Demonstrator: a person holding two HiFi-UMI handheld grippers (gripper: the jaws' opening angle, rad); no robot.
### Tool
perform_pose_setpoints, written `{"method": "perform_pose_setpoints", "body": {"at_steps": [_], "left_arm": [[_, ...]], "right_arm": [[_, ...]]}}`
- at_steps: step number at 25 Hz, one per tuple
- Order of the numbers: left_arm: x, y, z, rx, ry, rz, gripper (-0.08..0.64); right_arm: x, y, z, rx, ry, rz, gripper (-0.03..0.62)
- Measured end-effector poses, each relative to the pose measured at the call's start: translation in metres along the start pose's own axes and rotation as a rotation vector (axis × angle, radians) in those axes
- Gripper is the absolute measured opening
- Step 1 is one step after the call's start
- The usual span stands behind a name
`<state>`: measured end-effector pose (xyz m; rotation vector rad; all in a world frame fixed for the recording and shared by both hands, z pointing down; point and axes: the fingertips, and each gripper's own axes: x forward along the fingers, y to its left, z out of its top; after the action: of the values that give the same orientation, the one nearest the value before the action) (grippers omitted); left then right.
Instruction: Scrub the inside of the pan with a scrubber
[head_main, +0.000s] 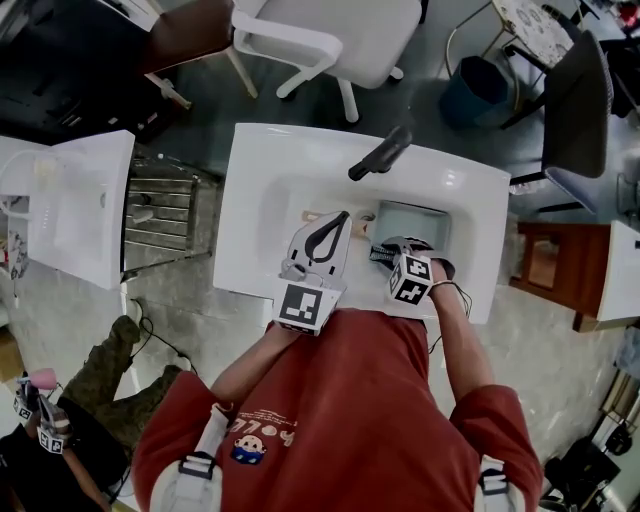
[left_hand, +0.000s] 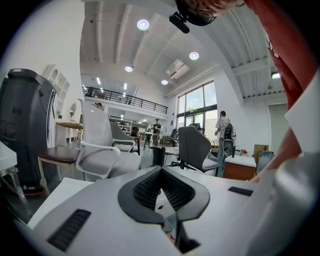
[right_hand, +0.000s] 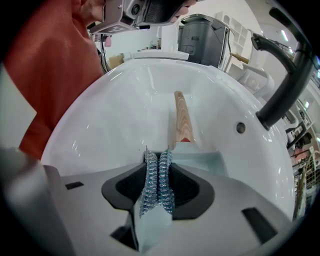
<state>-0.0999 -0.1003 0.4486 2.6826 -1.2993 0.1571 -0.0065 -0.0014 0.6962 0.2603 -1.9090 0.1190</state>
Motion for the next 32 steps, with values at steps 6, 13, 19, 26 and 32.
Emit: {"method": "perform_pose_setpoints", "body": {"at_steps": [6, 13, 19, 26, 32], "left_arm": [[0.002, -0.001, 0.001, 0.021, 0.007, -0.005, 0.014], [0.004, -0.001, 0.001, -0.015, 0.036, 0.003, 0.014], [0.006, 0.000, 0.000, 0.008, 0.031, 0.004, 0.014], [0.004, 0.003, -0.001, -0.018, 0.055, 0.014, 0.014], [0.005, 0.003, -0.003, -0.038, 0.071, 0.023, 0.014]], "right_arm": [[0.003, -0.021, -0.001, -0.012, 0.022, -0.076, 0.158], [0.007, -0.052, -0.001, 0.008, 0.041, -0.182, 0.158], [0.012, -0.074, 0.000, -0.060, 0.058, -0.290, 0.158], [0.016, -0.096, 0.004, -0.073, 0.079, -0.367, 0.158], [0.017, -0.095, 0.004, -0.080, 0.064, -0.377, 0.158]]}}
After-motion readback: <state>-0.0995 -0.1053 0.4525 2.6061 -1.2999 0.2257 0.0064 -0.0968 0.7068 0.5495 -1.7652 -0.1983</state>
